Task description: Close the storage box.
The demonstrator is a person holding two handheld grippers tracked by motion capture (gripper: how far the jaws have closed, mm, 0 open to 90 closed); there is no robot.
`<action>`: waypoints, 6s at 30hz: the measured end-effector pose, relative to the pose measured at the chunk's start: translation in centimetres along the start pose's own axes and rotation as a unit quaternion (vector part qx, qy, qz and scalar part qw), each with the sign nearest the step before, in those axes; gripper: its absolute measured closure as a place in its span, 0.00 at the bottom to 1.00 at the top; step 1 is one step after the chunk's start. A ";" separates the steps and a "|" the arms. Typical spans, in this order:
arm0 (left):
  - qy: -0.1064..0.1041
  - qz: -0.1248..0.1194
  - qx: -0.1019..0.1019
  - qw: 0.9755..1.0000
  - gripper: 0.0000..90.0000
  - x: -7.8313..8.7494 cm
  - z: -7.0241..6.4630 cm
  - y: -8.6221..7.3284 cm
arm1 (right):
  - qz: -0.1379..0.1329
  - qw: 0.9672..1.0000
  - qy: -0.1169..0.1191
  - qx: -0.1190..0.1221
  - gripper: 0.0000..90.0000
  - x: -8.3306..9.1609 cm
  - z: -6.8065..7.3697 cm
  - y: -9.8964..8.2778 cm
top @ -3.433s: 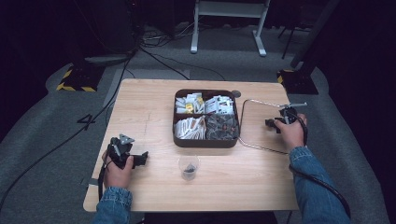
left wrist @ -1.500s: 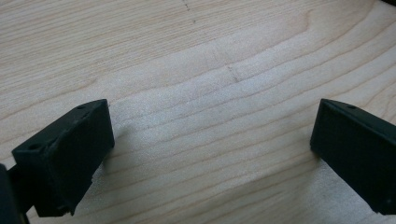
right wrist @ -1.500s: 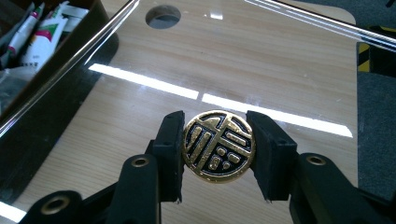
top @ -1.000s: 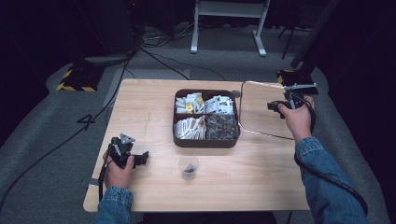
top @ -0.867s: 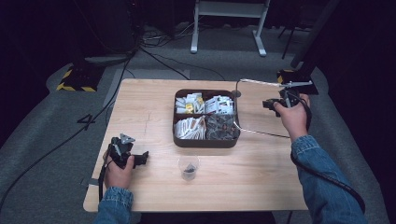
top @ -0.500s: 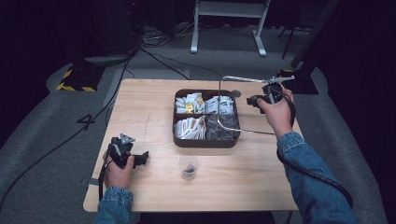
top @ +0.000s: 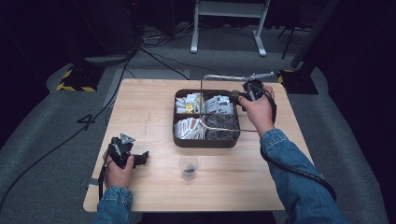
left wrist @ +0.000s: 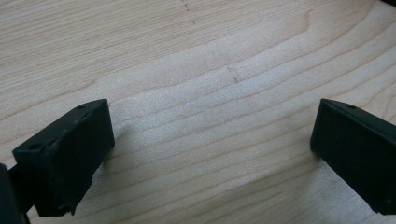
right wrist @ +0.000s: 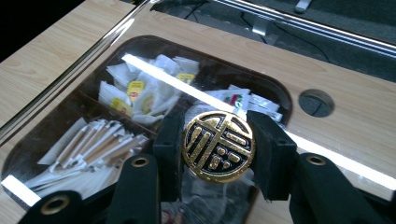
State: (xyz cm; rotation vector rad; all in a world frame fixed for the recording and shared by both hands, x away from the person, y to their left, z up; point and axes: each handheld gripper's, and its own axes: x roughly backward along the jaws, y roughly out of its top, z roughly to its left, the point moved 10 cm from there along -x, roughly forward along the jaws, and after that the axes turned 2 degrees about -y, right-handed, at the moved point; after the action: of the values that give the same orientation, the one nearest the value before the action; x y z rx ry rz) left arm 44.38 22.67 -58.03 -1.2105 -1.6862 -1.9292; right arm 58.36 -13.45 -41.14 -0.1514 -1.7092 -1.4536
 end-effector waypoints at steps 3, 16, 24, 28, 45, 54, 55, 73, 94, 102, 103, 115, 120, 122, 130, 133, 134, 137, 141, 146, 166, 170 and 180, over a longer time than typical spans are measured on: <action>0.000 0.000 0.000 1.000 0.00 0.0 0.0 0.0 | -0.001 1.000 0.004 0.004 0.65 -0.6 1.0 0.4; 0.000 0.000 0.000 1.000 0.00 0.0 0.0 0.0 | 0.007 1.000 0.019 0.011 0.65 -3.6 4.7 0.8; 0.000 0.000 0.000 1.000 0.00 0.0 0.0 0.0 | 0.016 1.000 0.022 0.011 0.65 -5.4 5.7 0.3; 0.000 0.000 0.000 1.000 0.00 0.0 0.0 0.0 | 0.023 0.999 0.020 0.013 0.65 -6.4 6.2 -0.1; 0.000 -0.001 0.001 1.000 0.00 0.0 0.0 0.0 | 0.045 0.999 0.005 0.022 0.65 -9.4 6.8 -1.7; 0.000 0.000 0.001 1.000 0.00 0.0 0.0 0.0 | 0.048 0.999 0.003 0.022 0.65 -10.2 6.6 -2.1; 0.000 0.000 0.000 1.000 0.00 0.0 0.0 0.0 | 0.048 0.999 0.002 0.023 0.65 -10.2 6.6 -2.1; 0.000 0.001 0.000 1.000 0.00 0.0 0.0 0.0 | 0.054 0.998 0.002 0.021 0.65 -10.8 6.6 -2.5; -0.001 -0.001 0.000 1.000 0.00 0.0 0.0 0.0 | 0.036 0.999 0.014 0.019 0.56 -10.6 6.2 -2.4; 0.000 0.000 0.000 1.000 0.00 0.0 0.0 0.0 | 0.002 1.000 0.018 0.017 0.47 -7.7 5.1 -0.8; 0.000 0.000 0.000 1.000 0.00 0.0 0.0 0.0 | -0.003 1.000 0.018 0.016 0.46 -7.2 4.9 -0.6; -0.001 0.000 0.000 1.000 0.00 0.0 0.0 0.0 | -0.047 0.998 0.027 0.016 0.44 -1.1 2.6 -0.3; -0.001 0.000 0.000 1.000 0.00 0.0 0.0 0.0 | -0.064 0.997 0.033 0.019 0.43 1.8 1.7 -0.7; 0.000 0.000 0.000 1.000 0.00 0.0 0.0 0.0 | -0.067 0.997 0.034 0.021 0.43 2.5 1.4 -0.9; -0.002 0.001 -0.001 1.000 0.00 0.0 -0.1 0.0 | -0.080 0.995 0.042 0.032 0.41 5.4 0.1 -2.4; -0.003 0.001 -0.003 1.000 0.00 0.0 -0.1 0.0 | -0.084 0.995 0.047 0.033 0.40 6.4 -0.5 -3.2; -0.003 0.001 -0.003 1.000 0.00 0.0 -0.1 0.0 | -0.084 0.995 0.048 0.032 0.40 6.7 -0.7 -3.4; -0.003 0.001 -0.003 1.000 0.00 0.0 -0.1 0.0 | -0.086 0.995 0.041 0.038 0.39 7.7 -1.4 -4.2; -0.004 0.000 -0.002 1.000 0.00 0.0 -0.1 0.0 | -0.082 0.995 0.032 0.053 0.38 8.6 -2.3 -5.8; -0.005 0.001 -0.004 1.000 0.00 0.0 -0.1 0.0 | -0.082 0.995 0.029 0.051 0.37 9.3 -3.7 -7.8; -0.005 0.001 -0.004 1.000 0.00 0.0 -0.1 0.0 | -0.070 0.997 0.012 0.025 0.37 8.8 -7.5 -15.5; -0.005 0.001 -0.004 1.000 0.00 0.0 -0.1 0.0 | -0.056 0.998 0.013 0.023 0.37 8.1 -7.7 -16.6; -0.004 0.001 -0.004 1.000 0.00 0.0 -0.1 0.0 | -0.026 1.000 -0.003 0.007 0.35 6.2 -10.1 -19.6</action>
State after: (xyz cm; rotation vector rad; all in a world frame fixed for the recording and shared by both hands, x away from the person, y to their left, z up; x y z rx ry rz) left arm 44.36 22.58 -58.03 -1.2254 -1.6821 -1.9335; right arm 48.26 -30.79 -52.23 -0.1041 -1.7407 -1.4805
